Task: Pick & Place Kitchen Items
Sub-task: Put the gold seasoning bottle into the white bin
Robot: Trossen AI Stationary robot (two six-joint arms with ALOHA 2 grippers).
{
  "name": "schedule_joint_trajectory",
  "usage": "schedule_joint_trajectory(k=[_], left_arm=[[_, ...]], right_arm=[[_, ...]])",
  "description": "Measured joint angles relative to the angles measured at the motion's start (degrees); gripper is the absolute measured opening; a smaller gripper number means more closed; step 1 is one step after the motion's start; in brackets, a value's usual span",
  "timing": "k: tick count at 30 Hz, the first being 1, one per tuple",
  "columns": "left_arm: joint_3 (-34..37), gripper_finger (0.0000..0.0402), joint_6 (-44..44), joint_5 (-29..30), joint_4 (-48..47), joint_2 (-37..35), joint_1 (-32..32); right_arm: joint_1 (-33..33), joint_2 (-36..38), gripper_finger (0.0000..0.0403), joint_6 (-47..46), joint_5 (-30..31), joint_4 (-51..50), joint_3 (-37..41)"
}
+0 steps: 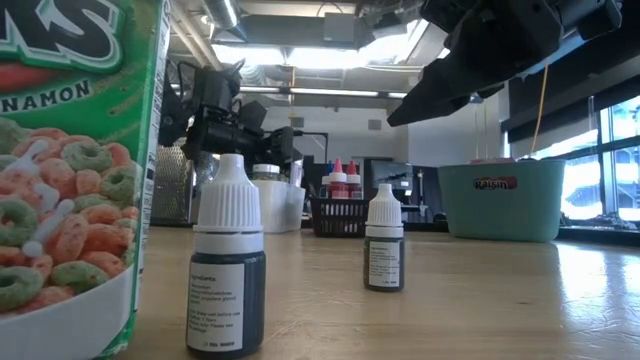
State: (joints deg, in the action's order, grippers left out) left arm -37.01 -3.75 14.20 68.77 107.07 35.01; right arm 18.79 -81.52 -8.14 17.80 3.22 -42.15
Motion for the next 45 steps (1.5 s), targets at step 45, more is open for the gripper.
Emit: schedule_joint_trajectory(k=[45], left_arm=[[0.0,0.0317,1.9,-4.9,-2.5,0.0,1.1]], right_arm=[[0.0,0.0,0.0384,0.0,0.1,0.0,0.0]])
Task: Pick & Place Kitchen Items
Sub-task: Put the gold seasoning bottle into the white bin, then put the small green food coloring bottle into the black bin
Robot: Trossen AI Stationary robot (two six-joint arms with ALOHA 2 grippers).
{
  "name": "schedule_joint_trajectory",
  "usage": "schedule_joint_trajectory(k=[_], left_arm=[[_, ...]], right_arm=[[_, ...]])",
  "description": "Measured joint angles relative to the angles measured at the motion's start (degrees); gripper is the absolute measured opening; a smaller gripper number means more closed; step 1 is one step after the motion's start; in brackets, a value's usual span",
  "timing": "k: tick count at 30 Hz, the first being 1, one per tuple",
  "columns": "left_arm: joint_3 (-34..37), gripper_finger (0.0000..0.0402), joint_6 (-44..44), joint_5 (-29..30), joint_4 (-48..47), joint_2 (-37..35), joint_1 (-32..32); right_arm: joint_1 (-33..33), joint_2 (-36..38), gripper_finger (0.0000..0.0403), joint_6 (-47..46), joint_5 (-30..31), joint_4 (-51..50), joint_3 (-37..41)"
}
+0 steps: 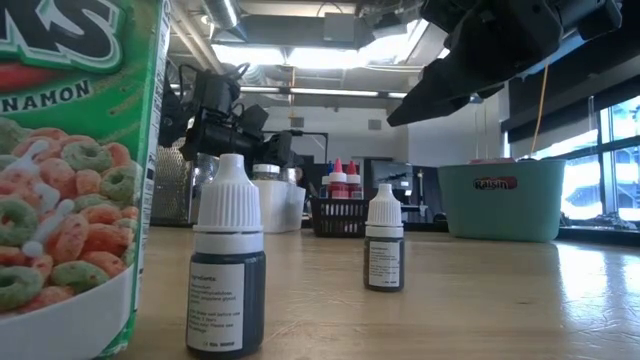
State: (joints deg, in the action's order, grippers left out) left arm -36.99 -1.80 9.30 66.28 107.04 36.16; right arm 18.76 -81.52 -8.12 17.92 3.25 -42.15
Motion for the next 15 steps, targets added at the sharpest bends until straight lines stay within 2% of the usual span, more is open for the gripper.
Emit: schedule_joint_trajectory(k=[10,15], left_arm=[[0.0,0.0349,0.0,-0.3,2.5,-0.1,0.0],[0.0,0.0349,1.2,-5.8,2.7,-2.7,0.0]], right_arm=[[0.0,0.0,0.0384,0.0,-0.1,0.0,0.0],[0.0,0.0,0.0384,-0.1,-0.2,0.0,0.0]])
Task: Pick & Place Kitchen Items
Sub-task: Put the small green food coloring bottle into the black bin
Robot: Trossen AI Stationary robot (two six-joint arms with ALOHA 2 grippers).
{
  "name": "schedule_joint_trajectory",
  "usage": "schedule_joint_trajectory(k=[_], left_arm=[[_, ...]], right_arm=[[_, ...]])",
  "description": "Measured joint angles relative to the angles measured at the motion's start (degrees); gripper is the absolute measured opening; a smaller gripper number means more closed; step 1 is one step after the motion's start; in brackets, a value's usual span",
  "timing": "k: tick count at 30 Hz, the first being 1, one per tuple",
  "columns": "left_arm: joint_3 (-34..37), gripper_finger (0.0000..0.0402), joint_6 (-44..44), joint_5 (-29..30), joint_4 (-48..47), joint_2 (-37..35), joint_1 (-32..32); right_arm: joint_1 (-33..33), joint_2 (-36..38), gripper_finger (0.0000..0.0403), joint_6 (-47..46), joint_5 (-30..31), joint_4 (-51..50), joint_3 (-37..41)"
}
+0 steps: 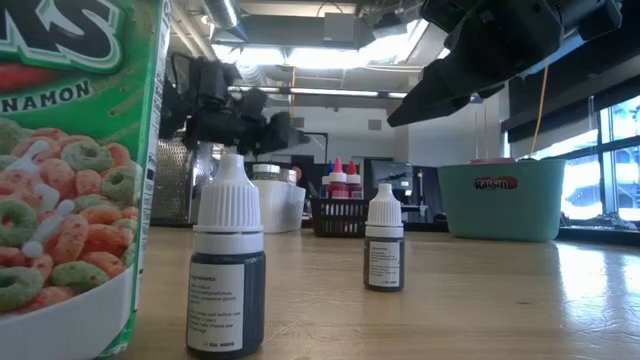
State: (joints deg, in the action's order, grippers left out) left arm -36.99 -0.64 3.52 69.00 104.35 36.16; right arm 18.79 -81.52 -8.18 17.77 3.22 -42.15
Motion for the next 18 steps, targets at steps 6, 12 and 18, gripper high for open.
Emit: schedule_joint_trajectory(k=[6,12,18], left_arm=[[0.4,0.0349,-3.3,-9.1,-0.2,-6.5,-0.9],[3.9,0.0349,-2.0,-20.4,-2.1,-17.3,-3.4],[5.9,0.0349,3.7,-21.3,-20.8,-31.6,-10.2]], right_arm=[[0.0,0.0,0.0384,-0.4,-3.2,0.0,0.0],[3.0,0.0,0.0384,1.8,-5.5,0.0,0.0],[5.2,0.0,0.0384,6.0,-10.9,0.6,-0.7]])
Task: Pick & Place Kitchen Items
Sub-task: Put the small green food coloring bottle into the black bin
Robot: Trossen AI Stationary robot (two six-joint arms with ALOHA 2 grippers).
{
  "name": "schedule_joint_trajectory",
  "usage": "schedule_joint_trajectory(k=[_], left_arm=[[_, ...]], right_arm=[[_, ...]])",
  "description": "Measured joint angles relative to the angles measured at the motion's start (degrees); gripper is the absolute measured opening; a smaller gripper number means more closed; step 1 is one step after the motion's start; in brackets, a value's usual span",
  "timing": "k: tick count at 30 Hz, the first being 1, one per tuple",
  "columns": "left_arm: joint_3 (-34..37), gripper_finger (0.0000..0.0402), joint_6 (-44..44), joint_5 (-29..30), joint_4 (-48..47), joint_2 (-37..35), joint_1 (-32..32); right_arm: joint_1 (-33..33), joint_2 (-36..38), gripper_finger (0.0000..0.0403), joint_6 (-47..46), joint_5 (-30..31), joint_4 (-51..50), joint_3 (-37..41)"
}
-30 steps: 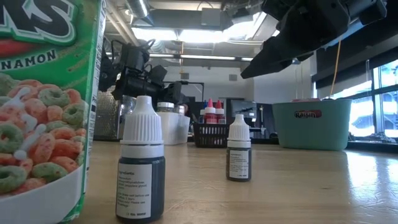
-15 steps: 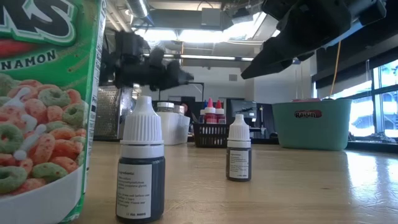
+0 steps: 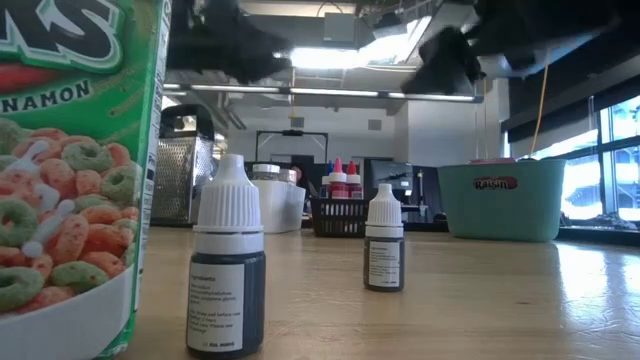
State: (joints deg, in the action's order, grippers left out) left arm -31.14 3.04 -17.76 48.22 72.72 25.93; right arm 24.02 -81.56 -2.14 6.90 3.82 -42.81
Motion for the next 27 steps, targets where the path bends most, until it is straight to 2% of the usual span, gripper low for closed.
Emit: schedule_joint_trajectory(k=[3,8,11,14,20,27], left_arm=[[0.0,0.0349,3.3,2.0,-11.1,-7.2,-4.8],[0.0,0.0349,6.6,11.7,-29.5,-18.0,-14.0],[0.0,0.0349,5.5,17.4,-39.0,-22.3,-19.4],[0.0,0.0349,2.8,20.4,-45.5,-24.6,-24.1],[0.0,0.0349,0.8,21.3,-48.9,-24.8,-30.2],[0.0,0.0349,0.0,21.4,-49.2,-24.2,-31.6]], right_arm=[[0.0,-0.5,0.0384,0.0,-0.3,-1.5,-3.3],[0.0,-5.4,0.0384,0.0,-2.0,-11.5,-11.3],[-0.5,-10.1,0.0384,0.0,-3.9,-18.0,-16.6],[-1.2,-14.9,0.0384,0.0,-6.6,-23.2,-21.7],[-1.7,-23.3,0.0384,1.1,-10.7,-33.6,-32.9],[-1.5,-31.0,0.0384,2.4,-16.6,-45.8,-45.0]])
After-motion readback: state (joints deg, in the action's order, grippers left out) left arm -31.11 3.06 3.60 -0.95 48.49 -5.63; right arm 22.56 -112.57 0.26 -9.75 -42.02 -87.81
